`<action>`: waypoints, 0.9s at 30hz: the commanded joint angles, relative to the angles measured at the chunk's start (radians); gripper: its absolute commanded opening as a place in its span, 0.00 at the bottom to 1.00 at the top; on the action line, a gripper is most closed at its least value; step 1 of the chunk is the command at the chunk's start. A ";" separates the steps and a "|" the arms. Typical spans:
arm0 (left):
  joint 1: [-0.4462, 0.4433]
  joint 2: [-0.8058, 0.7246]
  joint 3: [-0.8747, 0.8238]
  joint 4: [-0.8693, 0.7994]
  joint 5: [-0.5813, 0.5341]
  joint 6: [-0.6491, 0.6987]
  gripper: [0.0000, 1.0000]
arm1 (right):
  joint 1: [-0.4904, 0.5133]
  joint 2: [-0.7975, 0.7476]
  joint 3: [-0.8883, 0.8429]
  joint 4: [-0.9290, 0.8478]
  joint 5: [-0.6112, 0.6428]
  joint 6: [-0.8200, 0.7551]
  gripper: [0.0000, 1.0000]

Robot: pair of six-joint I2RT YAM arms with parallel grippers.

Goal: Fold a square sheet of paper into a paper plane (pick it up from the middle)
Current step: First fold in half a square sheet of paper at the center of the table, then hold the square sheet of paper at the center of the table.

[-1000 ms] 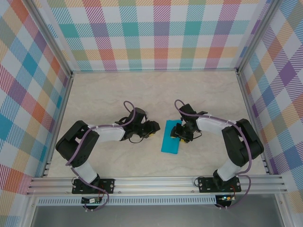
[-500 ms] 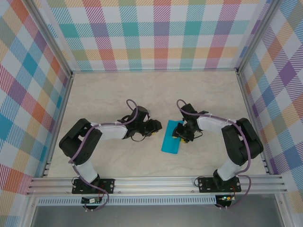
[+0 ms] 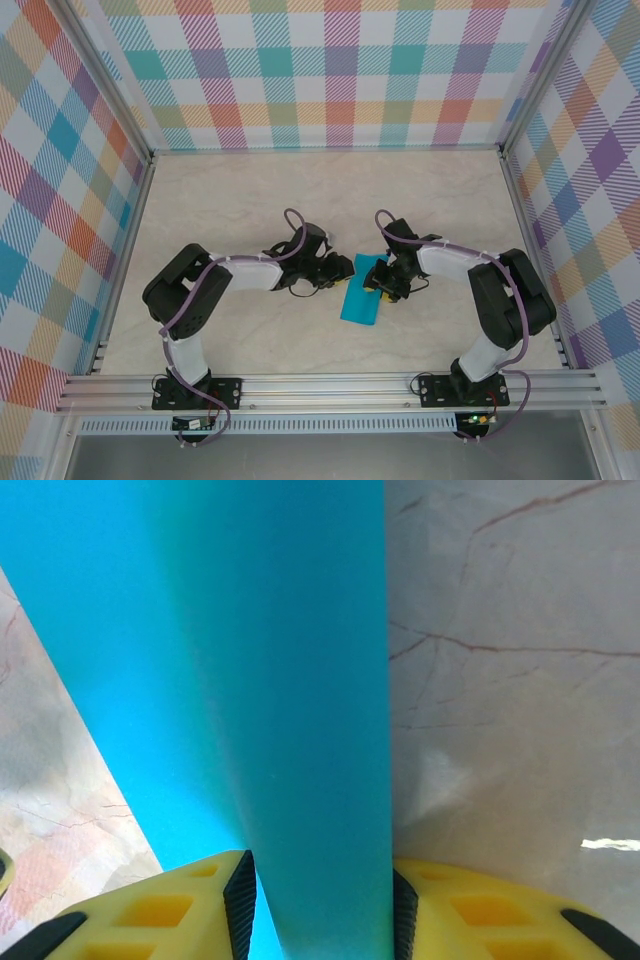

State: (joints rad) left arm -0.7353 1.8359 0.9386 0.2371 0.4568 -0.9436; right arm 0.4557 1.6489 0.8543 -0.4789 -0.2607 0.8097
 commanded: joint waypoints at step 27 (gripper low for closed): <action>-0.041 0.115 0.112 -0.081 0.062 0.063 0.13 | -0.020 0.145 -0.059 -0.023 0.138 0.010 0.45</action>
State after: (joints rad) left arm -0.7593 1.9316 1.0187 0.1905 0.4976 -0.9031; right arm 0.4435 1.6814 0.8661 -0.4946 -0.2882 0.8238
